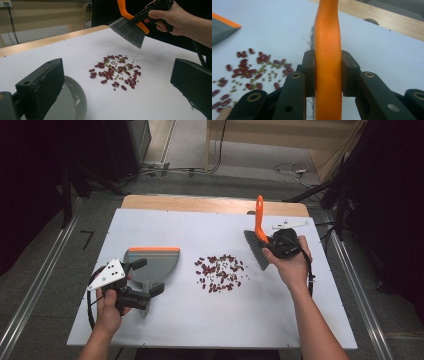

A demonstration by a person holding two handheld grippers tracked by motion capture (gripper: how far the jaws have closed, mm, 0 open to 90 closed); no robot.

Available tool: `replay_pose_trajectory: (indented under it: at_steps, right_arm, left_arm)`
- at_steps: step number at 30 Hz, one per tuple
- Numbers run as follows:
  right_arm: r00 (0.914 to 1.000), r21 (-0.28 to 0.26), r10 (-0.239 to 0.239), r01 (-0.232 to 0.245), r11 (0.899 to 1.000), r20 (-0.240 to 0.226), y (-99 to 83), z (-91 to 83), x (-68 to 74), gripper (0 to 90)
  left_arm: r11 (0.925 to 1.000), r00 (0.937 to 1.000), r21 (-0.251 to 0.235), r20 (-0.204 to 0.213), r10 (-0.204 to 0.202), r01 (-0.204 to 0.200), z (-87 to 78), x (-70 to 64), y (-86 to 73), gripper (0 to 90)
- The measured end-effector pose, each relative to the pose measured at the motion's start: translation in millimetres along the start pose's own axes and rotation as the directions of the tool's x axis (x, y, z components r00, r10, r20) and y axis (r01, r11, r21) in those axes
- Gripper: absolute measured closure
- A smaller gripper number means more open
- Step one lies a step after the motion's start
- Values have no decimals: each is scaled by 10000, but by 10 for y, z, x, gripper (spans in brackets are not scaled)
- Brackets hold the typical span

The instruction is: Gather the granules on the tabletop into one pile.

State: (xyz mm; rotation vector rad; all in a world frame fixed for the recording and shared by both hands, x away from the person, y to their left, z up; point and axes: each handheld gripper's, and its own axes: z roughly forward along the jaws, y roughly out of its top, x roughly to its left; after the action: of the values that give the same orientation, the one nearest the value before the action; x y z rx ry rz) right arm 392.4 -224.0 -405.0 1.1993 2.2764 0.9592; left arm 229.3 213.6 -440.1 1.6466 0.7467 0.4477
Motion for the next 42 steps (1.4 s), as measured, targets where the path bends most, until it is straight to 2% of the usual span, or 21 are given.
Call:
replay_pose_trajectory:
  at_steps: [4, 7, 10, 14, 18, 20, 25, 27, 32, 42]
  right_arm:
    - [9976, 685, -456, 420, 9968, 515, 52, 134, 24, 687]
    - [9934, 1284, -851, 748, 9889, 770, 77, 256, 73, 687]
    - [9849, 1852, -1323, 1101, 9765, 1121, 94, 387, 162, 687]
    - [9715, 2338, -1849, 1471, 9611, 1486, 130, 527, 305, 687]
    - [9661, 2702, -2196, 1772, 9464, 1357, 173, 628, 466, 690]
    - [9657, 2850, -2336, 1936, 9388, 1136, 189, 652, 536, 691]
    - [9632, 3059, -2550, 2183, 9267, 850, 177, 653, 632, 693]
    - [9587, 3137, -2745, 2388, 9190, 743, 170, 649, 667, 692]
    - [9605, 3128, -2764, 2528, 9156, 327, 148, 619, 752, 691]
    - [9631, 3187, -2684, 2603, 9114, -189, 116, 545, 857, 691]
  left_arm:
    - [10000, 10000, -75, -58, -38, 38, -23, 15, -2, 0]
    - [10000, 10000, -12, -23, -44, 44, -23, 18, -10, 0]
    - [10000, 10000, 48, -65, -55, 55, -20, 17, -18, 0]
    - [10000, 9998, -30, -165, -52, 52, -36, 17, -22, 0]
    - [10000, 9997, -43, -232, -82, 81, -50, 17, -27, 0]
    - [10000, 9997, -34, -224, -79, 78, -48, 18, -28, 0]
    - [10000, 9999, 46, -109, -82, 83, 2, -2, -37, 0]
    - [10000, 10000, 69, -62, -57, 57, 19, -9, -41, 0]
    - [10000, 10000, 34, -58, -69, 69, 32, -11, -32, 0]
    - [9999, 9998, 26, 84, -163, 162, 70, -13, -32, 0]
